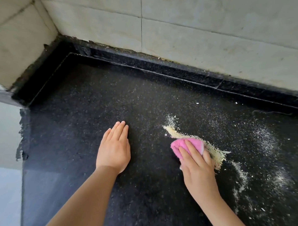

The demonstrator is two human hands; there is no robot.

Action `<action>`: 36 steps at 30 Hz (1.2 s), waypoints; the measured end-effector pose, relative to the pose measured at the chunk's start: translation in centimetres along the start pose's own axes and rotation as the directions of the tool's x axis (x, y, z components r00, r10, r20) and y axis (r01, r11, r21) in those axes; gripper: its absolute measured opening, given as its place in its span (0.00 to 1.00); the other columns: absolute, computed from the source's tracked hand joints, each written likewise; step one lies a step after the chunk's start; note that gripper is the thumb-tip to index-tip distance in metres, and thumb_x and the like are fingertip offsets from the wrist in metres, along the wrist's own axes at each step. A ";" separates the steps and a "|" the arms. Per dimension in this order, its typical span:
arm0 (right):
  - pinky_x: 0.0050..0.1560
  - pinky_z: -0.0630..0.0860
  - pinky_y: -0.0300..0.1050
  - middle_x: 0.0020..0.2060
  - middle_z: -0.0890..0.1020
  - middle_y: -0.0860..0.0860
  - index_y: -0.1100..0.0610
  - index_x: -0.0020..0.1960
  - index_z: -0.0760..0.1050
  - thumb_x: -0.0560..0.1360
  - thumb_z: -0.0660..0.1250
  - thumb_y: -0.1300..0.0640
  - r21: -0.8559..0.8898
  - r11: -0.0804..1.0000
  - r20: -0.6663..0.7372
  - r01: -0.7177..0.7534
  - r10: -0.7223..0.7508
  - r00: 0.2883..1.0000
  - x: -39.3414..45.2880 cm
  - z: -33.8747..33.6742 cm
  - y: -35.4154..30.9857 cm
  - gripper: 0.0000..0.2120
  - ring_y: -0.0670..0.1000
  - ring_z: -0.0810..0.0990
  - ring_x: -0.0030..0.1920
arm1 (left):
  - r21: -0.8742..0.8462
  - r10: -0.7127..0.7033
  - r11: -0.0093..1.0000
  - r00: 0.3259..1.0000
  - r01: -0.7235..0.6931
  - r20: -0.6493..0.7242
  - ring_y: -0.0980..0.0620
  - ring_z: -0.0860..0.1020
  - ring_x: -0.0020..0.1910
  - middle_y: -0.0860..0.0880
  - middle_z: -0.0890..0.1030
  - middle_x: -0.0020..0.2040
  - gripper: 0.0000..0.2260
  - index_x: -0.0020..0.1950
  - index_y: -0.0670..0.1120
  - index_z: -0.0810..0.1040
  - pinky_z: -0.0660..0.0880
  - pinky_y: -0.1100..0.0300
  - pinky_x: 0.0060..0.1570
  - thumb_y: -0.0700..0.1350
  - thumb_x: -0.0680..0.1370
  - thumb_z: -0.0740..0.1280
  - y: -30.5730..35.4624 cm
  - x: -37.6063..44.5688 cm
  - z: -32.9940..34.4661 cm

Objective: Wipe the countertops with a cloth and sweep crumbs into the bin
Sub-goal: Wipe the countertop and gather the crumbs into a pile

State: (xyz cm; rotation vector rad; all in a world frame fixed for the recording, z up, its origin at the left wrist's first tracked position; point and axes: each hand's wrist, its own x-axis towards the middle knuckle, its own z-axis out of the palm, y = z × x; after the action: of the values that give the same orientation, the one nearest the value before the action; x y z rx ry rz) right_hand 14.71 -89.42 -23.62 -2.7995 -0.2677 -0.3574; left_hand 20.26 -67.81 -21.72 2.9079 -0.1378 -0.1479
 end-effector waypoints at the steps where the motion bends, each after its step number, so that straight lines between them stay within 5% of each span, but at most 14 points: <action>1: 0.64 0.61 0.48 0.58 0.78 0.52 0.53 0.63 0.70 0.81 0.44 0.54 0.020 1.000 -0.017 0.019 -0.019 1.000 0.6 0.0 -0.7 0.19 0.56 0.75 0.60 | 0.002 0.003 1.000 1.000 -0.003 0.006 0.53 0.45 0.74 0.49 0.50 0.76 0.21 0.75 0.44 0.50 0.38 0.61 0.70 0.45 0.81 0.46 0.0 0.0 -0.1; 4: 0.61 0.64 0.48 0.57 0.79 0.53 0.56 0.57 0.77 0.80 0.47 0.55 0.071 0.997 -0.080 0.042 -0.036 0.996 3.3 0.3 -3.5 0.21 0.57 0.75 0.58 | 0.029 -0.013 0.999 1.000 0.013 -0.011 0.51 0.47 0.75 0.48 0.51 0.76 0.21 0.75 0.43 0.51 0.40 0.59 0.70 0.44 0.81 0.45 0.0 0.1 0.3; 6: 0.58 0.68 0.51 0.55 0.80 0.54 0.58 0.56 0.78 0.74 0.54 0.58 0.053 0.995 -0.091 0.089 -0.084 0.992 5.6 0.8 -5.3 0.17 0.60 0.76 0.56 | 0.020 -0.083 0.996 0.996 0.084 -0.042 0.45 0.57 0.73 0.42 0.61 0.73 0.21 0.71 0.38 0.61 0.49 0.54 0.70 0.44 0.79 0.49 0.1 0.0 0.2; 10: 0.44 0.77 0.57 0.54 0.81 0.56 0.60 0.54 0.79 0.62 0.74 0.63 0.031 0.996 0.105 0.082 -0.085 0.991 9.5 2.6 -8.3 0.20 0.66 0.77 0.53 | 0.007 -0.082 0.997 0.995 0.082 -0.052 0.36 0.74 0.60 0.35 0.76 0.60 0.16 0.59 0.33 0.75 0.70 0.42 0.57 0.40 0.75 0.60 -0.5 -0.1 0.0; 12: 0.42 0.77 0.58 0.54 0.80 0.56 0.61 0.52 0.79 0.58 0.77 0.64 0.019 0.997 0.201 0.072 -0.075 0.977 10.8 3.3 -9.5 0.22 0.67 0.77 0.53 | 0.001 -0.094 0.996 0.995 0.094 -0.031 0.39 0.70 0.65 0.38 0.72 0.65 0.16 0.64 0.35 0.72 0.67 0.47 0.63 0.40 0.78 0.58 -1.5 0.3 -1.4; 14: 0.53 0.72 0.62 0.63 0.74 0.54 0.59 0.60 0.74 0.66 0.72 0.63 -0.038 0.996 0.280 0.083 -0.069 0.958 11.4 3.5 -9.7 0.22 0.68 0.68 0.62 | 0.045 -0.123 0.991 0.992 0.124 -0.015 0.45 0.60 0.71 0.43 0.64 0.72 0.19 0.70 0.40 0.64 0.57 0.53 0.69 0.43 0.80 0.54 -3.7 1.0 -2.3; 17: 0.66 0.58 0.59 0.72 0.57 0.47 0.48 0.71 0.58 0.77 0.57 0.62 -0.127 0.979 0.324 -0.157 0.191 0.926 10.9 2.8 -6.7 0.25 0.63 0.51 0.71 | 0.068 -0.175 0.983 0.984 0.173 0.017 0.48 0.55 0.73 0.46 0.59 0.74 0.20 0.72 0.42 0.62 0.54 0.55 0.69 0.44 0.80 0.53 -7.3 1.6 -3.8; 21: 0.60 0.64 0.54 0.70 0.64 0.48 0.51 0.69 0.64 0.75 0.62 0.63 -0.174 0.842 0.132 -0.511 0.534 0.835 9.4 0.1 -3.9 0.24 0.57 0.62 0.64 | 0.021 -0.176 0.984 0.984 0.175 0.021 0.47 0.55 0.73 0.45 0.61 0.73 0.19 0.71 0.42 0.63 0.53 0.54 0.70 0.43 0.80 0.54 -10.2 2.2 -4.9; 24: 0.49 0.73 0.59 0.61 0.76 0.57 0.60 0.59 0.75 0.64 0.73 0.68 -0.146 0.907 0.018 -0.394 0.401 0.916 9.1 0.9 -6.7 0.24 0.65 0.75 0.53 | -0.042 -0.154 0.987 0.987 0.152 -0.053 0.42 0.62 0.70 0.41 0.68 0.69 0.17 0.66 0.37 0.70 0.59 0.49 0.68 0.39 0.78 0.59 -12.0 2.8 -4.9; 27: 0.44 0.76 0.63 0.57 0.78 0.54 0.55 0.58 0.76 0.60 0.74 0.66 -0.033 0.984 0.110 -0.177 0.179 0.978 10.3 2.8 -14.0 0.27 0.67 0.76 0.54 | -0.057 -0.076 0.996 0.987 0.069 -0.143 0.33 0.72 0.61 0.34 0.76 0.59 0.13 0.57 0.31 0.76 0.68 0.39 0.59 0.32 0.72 0.66 -14.1 2.7 -4.3; 30: 0.42 0.78 0.53 0.56 0.79 0.51 0.53 0.55 0.77 0.58 0.77 0.59 0.031 0.999 0.216 0.028 -0.034 0.976 11.3 5.4 -20.3 0.26 0.63 0.77 0.55 | -0.012 -0.051 0.999 0.987 0.050 -0.151 0.32 0.75 0.56 0.32 0.78 0.55 0.13 0.53 0.29 0.77 0.67 0.40 0.56 0.33 0.72 0.63 -16.1 2.3 -3.9; 34: 0.55 0.72 0.55 0.68 0.68 0.51 0.54 0.65 0.70 0.69 0.70 0.60 0.011 0.995 0.338 0.104 -0.101 0.936 11.6 7.0 -20.9 0.25 0.63 0.65 0.66 | 0.044 0.012 0.999 0.991 -0.006 -0.133 0.32 0.75 0.56 0.32 0.77 0.56 0.14 0.55 0.29 0.76 0.63 0.43 0.56 0.33 0.72 0.64 -17.4 1.8 -3.2; 36: 0.64 0.62 0.58 0.73 0.58 0.49 0.51 0.71 0.60 0.75 0.61 0.60 -0.062 0.998 0.355 -0.022 0.043 0.934 12.0 6.5 -17.6 0.25 0.62 0.53 0.71 | 0.013 0.005 1.000 0.994 -0.003 -0.106 0.32 0.74 0.58 0.32 0.76 0.57 0.15 0.57 0.28 0.74 0.64 0.43 0.57 0.30 0.70 0.67 -17.5 1.8 -3.0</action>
State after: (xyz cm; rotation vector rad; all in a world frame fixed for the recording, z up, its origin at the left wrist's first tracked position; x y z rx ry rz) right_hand 23.64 -69.13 -21.54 -2.9071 -0.2939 0.1597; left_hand 23.84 -50.37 -22.95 2.9202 -0.1273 0.0082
